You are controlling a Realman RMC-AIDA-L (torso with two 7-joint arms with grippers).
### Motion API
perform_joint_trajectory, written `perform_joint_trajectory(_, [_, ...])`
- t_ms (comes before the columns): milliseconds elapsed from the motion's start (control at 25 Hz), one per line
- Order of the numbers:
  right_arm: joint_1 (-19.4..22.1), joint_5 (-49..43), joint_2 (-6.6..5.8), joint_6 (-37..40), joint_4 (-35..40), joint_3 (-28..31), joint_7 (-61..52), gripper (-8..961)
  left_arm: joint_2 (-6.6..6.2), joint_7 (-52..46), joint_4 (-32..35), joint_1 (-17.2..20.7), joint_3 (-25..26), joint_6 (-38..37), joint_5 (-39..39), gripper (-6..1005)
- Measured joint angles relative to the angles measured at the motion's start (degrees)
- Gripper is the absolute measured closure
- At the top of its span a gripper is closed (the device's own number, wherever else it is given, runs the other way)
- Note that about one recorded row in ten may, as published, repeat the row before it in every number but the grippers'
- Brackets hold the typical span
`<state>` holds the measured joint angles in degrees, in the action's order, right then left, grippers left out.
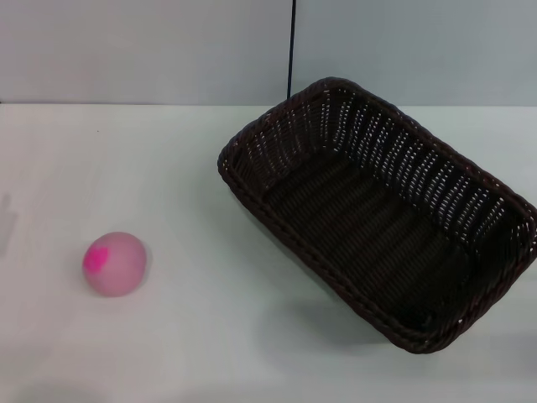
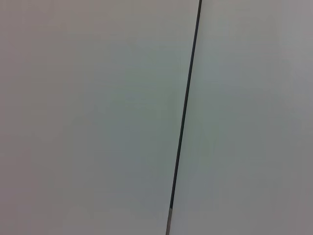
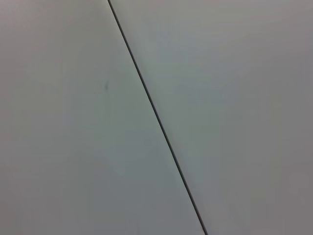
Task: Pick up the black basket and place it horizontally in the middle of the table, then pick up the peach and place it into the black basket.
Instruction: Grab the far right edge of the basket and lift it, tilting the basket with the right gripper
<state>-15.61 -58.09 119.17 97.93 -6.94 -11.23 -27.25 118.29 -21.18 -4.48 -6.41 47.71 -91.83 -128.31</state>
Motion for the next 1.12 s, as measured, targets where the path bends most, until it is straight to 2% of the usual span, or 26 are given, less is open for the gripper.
perform_joint_trajectory(160, [0.5, 0.0, -0.05, 0.0, 1.1, 0.1, 0.0, 501, 0.00, 0.0, 0.0, -0.1, 0.0, -0.2, 0.0, 159])
perform_joint_trajectory(680, [0.7, -1.3, -0.17, 1.2, 2.1, -0.1, -0.4, 221, -0.08, 0.0, 0.0, -0.6, 0.1, -0.1, 0.0, 160])
perform_joint_trajectory(760, [0.8, -2.0, -0.30, 1.7, 2.7, -0.2, -1.1, 221, -0.09, 0.0, 0.0, -0.5, 0.1, -0.3, 0.0, 160])
perform_joint_trajectory(840, [1.1, -5.6, -0.47, 2.3, 5.9, -0.6, -4.7, 220, -0.09, 0.0, 0.0, -0.5, 0.1, -0.3, 0.0, 160])
perform_joint_trajectory(880, [1.4, -11.5, -0.51, 1.4, 13.8, -0.9, -14.2, 220, -0.08, 0.0, 0.0, -0.5, 0.1, -0.3, 0.0, 160])
perform_joint_trajectory(920, [1.4, -11.5, -0.51, 1.4, 13.8, -0.9, -14.2, 220, -0.10, 0.0, 0.0, -0.6, 0.1, -0.3, 0.0, 160])
perform_joint_trajectory(960, [1.4, -13.8, -0.52, 0.7, 17.5, -0.9, -19.0, 220, -0.12, 0.0, 0.0, -0.7, 0.1, -0.3, 0.0, 160])
perform_joint_trajectory(1040, [1.4, -18.6, -0.47, -0.3, 27.1, -1.0, -33.6, 220, -0.16, 0.0, 0.1, -1.0, 0.1, -0.3, 0.0, 160])
perform_joint_trajectory(1080, [1.1, -23.2, -0.49, -0.5, 36.6, -1.1, -46.9, 220, -0.18, 0.0, 0.1, -1.2, 0.1, -0.3, 0.0, 160])
perform_joint_trajectory(1120, [1.1, -23.2, -0.49, -0.5, 36.6, -1.1, -46.9, 221, -0.18, 0.0, 0.1, -1.2, 0.1, -0.3, 0.0, 160])
